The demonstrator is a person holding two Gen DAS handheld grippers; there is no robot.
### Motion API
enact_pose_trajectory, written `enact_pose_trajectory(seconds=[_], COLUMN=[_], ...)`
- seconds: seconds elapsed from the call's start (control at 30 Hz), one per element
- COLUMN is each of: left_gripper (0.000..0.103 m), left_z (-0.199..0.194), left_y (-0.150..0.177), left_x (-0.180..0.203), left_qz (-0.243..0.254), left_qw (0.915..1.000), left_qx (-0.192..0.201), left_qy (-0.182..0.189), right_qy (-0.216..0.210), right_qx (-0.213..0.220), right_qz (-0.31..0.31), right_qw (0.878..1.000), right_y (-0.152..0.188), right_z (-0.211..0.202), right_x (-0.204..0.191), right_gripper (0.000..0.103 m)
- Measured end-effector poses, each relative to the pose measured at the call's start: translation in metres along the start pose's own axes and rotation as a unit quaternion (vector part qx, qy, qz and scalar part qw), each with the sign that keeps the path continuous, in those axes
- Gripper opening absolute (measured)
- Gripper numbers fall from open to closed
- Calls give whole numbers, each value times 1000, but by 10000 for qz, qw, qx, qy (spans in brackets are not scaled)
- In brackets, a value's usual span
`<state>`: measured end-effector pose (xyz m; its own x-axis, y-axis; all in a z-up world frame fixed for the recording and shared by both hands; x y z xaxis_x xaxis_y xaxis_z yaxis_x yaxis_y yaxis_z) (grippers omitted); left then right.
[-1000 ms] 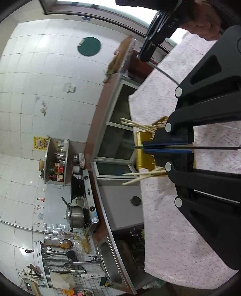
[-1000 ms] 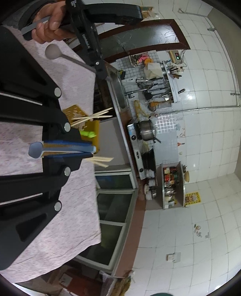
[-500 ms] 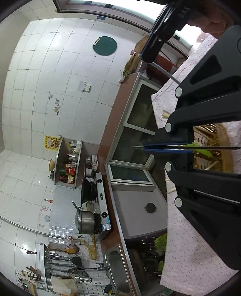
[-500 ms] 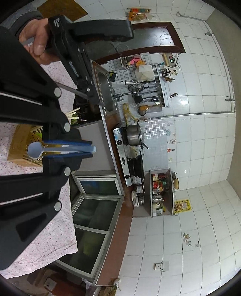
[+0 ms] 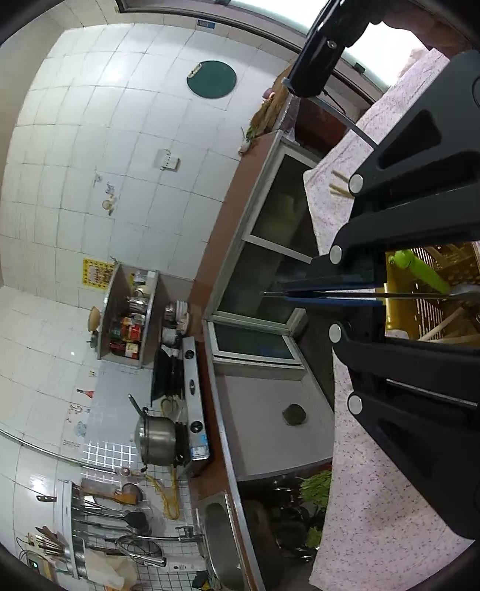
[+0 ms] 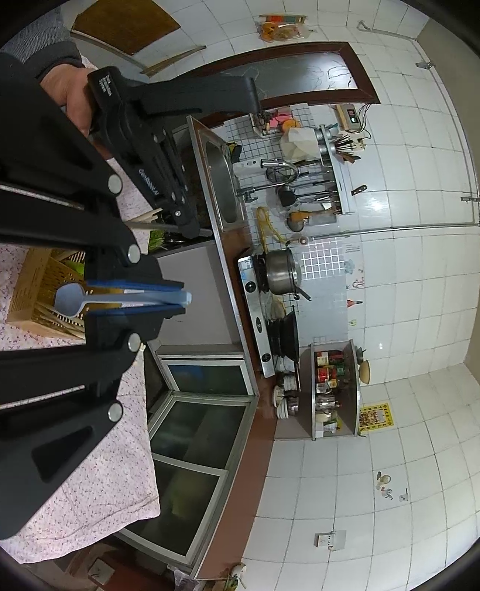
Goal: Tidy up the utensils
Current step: 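Lower the held utensils into the yellow caddy with both tools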
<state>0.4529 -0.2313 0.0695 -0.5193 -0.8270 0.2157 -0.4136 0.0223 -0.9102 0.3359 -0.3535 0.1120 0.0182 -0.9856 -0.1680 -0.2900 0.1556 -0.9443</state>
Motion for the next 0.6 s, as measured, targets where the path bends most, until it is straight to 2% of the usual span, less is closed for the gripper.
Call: enact_pose_trajectory(seconds=[0.6], left_gripper=[2], left_z=[-6], left_y=[36], left_x=[-12], left_qz=[-22], left_qw=[9990], left_qx=[-376], left_qy=[-240], right_qy=[-7], right_qx=[-261], right_qz=[110], right_qw=[9996], right_y=[20], right_z=[22], right_x=[3], right_gripper=[8])
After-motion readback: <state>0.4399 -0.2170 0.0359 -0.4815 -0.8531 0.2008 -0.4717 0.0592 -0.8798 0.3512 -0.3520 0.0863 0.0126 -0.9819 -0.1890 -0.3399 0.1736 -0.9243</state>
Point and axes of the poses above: each gripper's, at about its wrist camera, not at the fingertips, and z roughly the way its jaws point, x to its right, y to its underside, the point moved 8 cm from there along z, roughly the way its jaws point
